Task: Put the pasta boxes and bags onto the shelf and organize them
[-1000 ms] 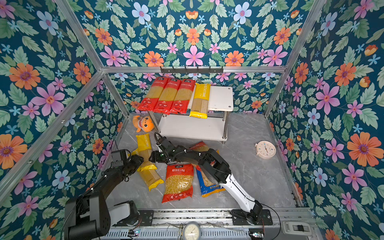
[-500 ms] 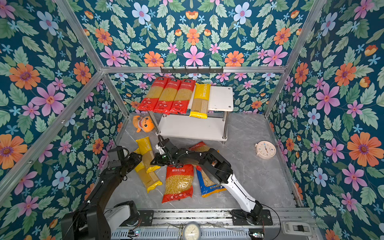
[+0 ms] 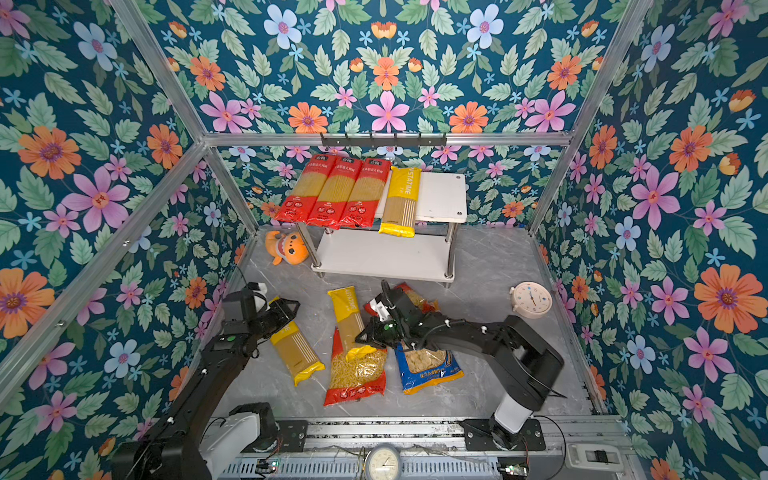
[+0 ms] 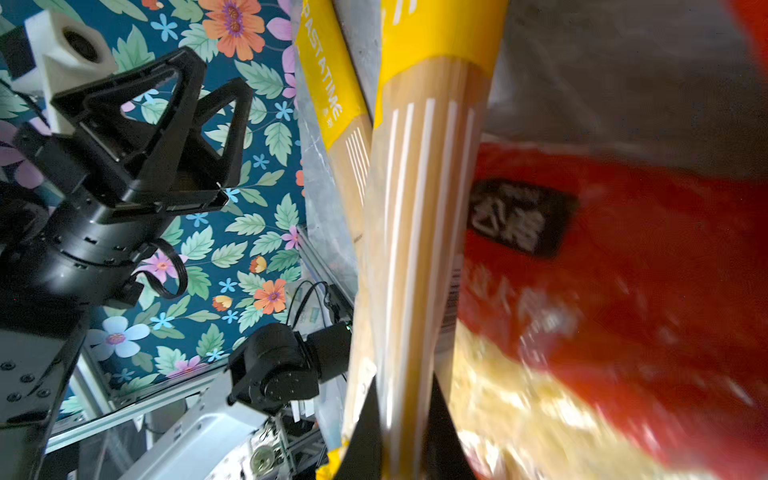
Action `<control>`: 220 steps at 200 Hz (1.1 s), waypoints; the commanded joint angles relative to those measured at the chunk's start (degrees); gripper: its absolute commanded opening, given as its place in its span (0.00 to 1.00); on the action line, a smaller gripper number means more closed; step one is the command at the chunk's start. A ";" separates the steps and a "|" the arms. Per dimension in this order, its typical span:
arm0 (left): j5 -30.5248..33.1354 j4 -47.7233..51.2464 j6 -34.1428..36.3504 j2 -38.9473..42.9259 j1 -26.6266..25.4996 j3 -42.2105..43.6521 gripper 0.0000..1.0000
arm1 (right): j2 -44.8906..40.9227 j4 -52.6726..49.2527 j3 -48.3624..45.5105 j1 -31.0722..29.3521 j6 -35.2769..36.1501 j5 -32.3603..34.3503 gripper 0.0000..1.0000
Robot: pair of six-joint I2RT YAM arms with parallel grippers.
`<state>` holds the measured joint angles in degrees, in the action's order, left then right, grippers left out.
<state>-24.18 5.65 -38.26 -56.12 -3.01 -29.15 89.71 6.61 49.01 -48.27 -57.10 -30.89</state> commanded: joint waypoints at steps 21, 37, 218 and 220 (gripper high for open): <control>-2.97 -21.99 -12.62 -3.37 -10.64 9.51 0.61 | -4.40 -6.37 -1.58 -0.16 11.93 -0.39 0.36; -3.57 -26.17 -13.67 -5.17 -10.92 11.68 0.61 | -3.93 -3.38 -2.31 2.42 11.94 -4.23 0.48; -5.08 -36.44 -12.45 -21.86 -16.29 9.69 0.49 | 12.34 -12.32 13.70 6.32 14.12 15.46 0.53; -5.11 -36.48 -12.45 -22.04 -16.32 9.54 0.49 | 12.38 -12.19 13.62 6.34 13.95 15.46 0.54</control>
<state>-29.41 -27.27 -50.65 -77.28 -19.27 -19.11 103.85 -2.61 63.29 -42.33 -44.42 -23.20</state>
